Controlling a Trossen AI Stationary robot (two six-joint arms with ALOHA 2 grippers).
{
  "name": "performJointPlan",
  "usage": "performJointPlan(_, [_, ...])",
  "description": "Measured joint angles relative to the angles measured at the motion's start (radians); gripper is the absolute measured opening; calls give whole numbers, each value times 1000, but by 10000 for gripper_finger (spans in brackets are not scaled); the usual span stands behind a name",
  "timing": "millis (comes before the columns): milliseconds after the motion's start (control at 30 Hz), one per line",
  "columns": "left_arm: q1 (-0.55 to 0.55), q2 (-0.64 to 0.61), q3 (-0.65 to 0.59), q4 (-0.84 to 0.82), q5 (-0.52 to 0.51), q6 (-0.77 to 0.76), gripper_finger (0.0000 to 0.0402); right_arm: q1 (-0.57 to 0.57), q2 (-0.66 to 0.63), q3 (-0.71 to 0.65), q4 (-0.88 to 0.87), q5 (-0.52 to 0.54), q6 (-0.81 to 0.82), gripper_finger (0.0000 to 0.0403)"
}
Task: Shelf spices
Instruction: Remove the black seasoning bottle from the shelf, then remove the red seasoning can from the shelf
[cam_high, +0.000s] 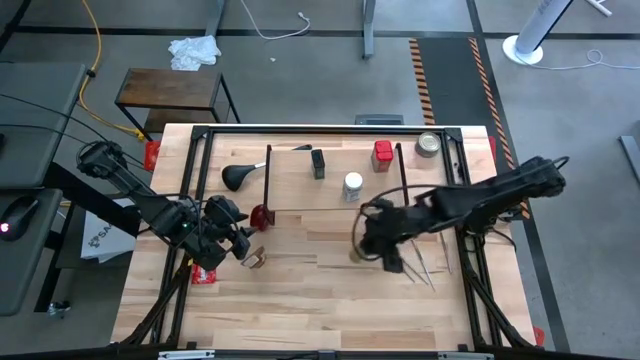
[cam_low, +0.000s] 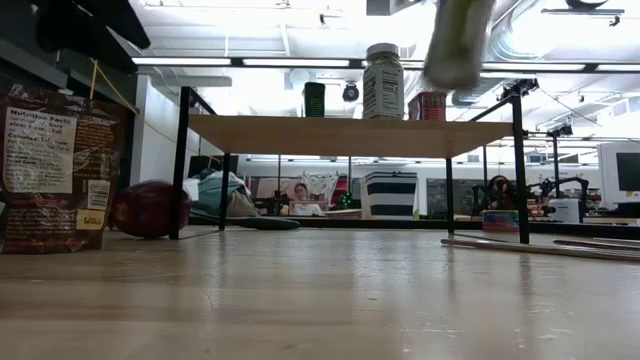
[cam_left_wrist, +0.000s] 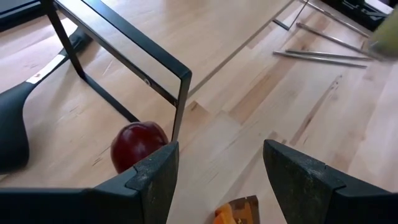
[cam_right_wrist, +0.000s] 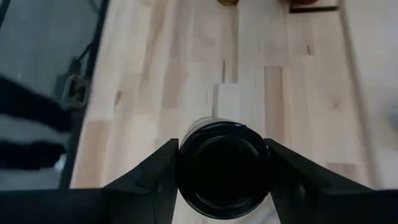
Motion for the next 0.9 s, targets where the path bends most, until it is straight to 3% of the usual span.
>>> performJointPlan(133, [0, 0, 0, 1, 0, 0, 230, -33, 11, -195, 174, -16, 95, 189])
performJointPlan(233, [0, 0, 0, 1, 0, 0, 230, -34, 27, -256, 205, -54, 112, 189])
performJointPlan(633, [10, -1, 0, 0, -2, 9, 230, -14, 79, -219, 1, -90, 14, 189])
performJointPlan(900, [24, -1, 0, 0, -2, 9, 230, -12, 78, -219, 2, -110, 69, 334])
